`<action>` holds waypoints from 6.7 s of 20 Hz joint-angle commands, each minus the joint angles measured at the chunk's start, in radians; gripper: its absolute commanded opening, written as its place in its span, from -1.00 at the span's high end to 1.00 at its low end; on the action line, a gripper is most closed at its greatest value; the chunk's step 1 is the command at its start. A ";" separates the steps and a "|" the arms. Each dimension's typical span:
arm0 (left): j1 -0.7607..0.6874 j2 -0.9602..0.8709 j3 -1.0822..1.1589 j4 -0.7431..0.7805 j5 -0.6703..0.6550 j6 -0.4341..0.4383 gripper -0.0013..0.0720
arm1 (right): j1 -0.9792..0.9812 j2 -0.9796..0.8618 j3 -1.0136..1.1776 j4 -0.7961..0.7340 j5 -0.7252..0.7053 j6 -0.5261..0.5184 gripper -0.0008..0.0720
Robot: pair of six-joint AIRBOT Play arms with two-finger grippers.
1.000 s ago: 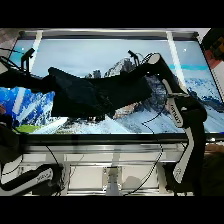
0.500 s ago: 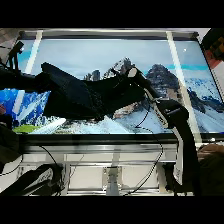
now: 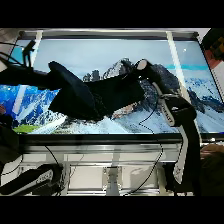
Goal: Fold the clothes and pants, and hang the long-sleeved shirts on hangers.
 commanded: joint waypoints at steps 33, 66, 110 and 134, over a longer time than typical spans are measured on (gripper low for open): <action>-0.316 -0.571 0.656 -0.500 0.534 0.363 0.90 | -0.604 0.314 -0.095 0.222 0.049 -0.077 0.92; -0.232 -0.249 0.613 0.043 0.058 0.242 0.89 | -0.318 0.704 -1.209 0.273 -0.641 0.259 -0.94; -0.232 -0.249 0.613 -0.097 0.051 0.264 0.89 | -1.266 0.789 -0.885 -0.857 -0.192 0.375 0.93; -0.018 -0.161 0.613 -0.100 0.001 0.232 0.89 | -0.871 0.789 -0.080 0.171 -0.137 0.160 0.92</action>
